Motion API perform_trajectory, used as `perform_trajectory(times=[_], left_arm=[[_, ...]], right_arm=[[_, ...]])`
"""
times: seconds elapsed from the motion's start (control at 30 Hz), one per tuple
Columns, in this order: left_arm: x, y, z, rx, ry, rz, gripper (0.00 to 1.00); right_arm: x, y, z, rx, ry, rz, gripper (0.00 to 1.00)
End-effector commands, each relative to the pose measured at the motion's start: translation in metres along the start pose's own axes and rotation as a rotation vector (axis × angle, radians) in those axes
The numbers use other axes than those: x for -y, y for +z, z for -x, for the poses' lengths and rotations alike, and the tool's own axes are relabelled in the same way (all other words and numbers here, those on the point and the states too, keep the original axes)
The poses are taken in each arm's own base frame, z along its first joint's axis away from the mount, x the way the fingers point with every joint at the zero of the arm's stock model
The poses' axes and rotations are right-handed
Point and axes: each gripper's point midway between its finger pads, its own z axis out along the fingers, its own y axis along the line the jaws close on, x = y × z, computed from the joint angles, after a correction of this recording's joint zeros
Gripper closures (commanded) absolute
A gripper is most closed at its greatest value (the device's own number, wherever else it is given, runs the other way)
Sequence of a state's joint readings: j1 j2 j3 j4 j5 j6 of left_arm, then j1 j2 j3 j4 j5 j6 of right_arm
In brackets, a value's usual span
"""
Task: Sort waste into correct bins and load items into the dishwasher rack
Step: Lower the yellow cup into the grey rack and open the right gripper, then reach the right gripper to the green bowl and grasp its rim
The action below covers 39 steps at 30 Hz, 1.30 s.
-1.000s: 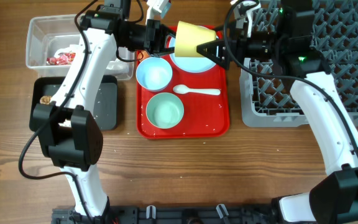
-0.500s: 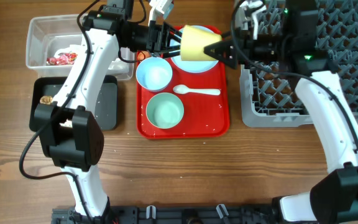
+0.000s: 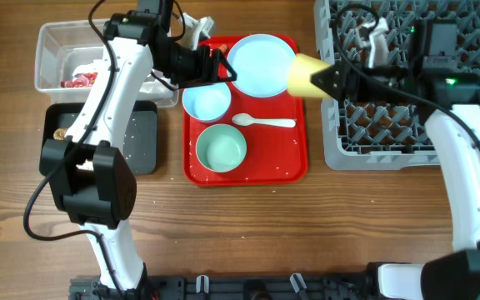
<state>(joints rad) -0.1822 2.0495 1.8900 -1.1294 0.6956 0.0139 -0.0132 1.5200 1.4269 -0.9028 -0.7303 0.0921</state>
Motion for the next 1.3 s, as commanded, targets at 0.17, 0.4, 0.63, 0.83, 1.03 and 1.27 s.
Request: perform_trajectory(times=[0.17, 0.4, 0.63, 0.83, 1.03, 1.27], left_arm=[[-0.027, -0.008, 0.004, 0.020, 0.009, 0.174, 0.31], [-0.027, -0.008, 0.002, 0.014, 0.004, 0.174, 0.32], [-0.027, -0.008, 0.001, 0.011, 0.003, 0.174, 0.31], [-0.027, -0.008, 0.001, 0.010, 0.002, 0.174, 0.31], [-0.048, -0.013, -0.011, -0.030, -0.023, 0.299, 0.31], [-0.032, 0.008, -0.057, -0.212, -0.021, 0.351, 0.35]], right_arm=[[0.079, -0.096, -0.022, -0.051, 0.175, -0.779, 0.51], [0.128, -0.052, -0.056, -0.326, 0.286, -0.851, 0.51], [0.142, -0.009, -0.077, -0.442, 0.278, -0.822, 0.13], [0.122, -0.006, -0.053, -0.366, 0.279, -0.730, 0.07], [0.036, 0.011, -0.007, -0.201, 0.065, -0.385, 0.11], [-0.002, 0.047, -0.004, -0.168, -0.097, -0.447, 0.09]])
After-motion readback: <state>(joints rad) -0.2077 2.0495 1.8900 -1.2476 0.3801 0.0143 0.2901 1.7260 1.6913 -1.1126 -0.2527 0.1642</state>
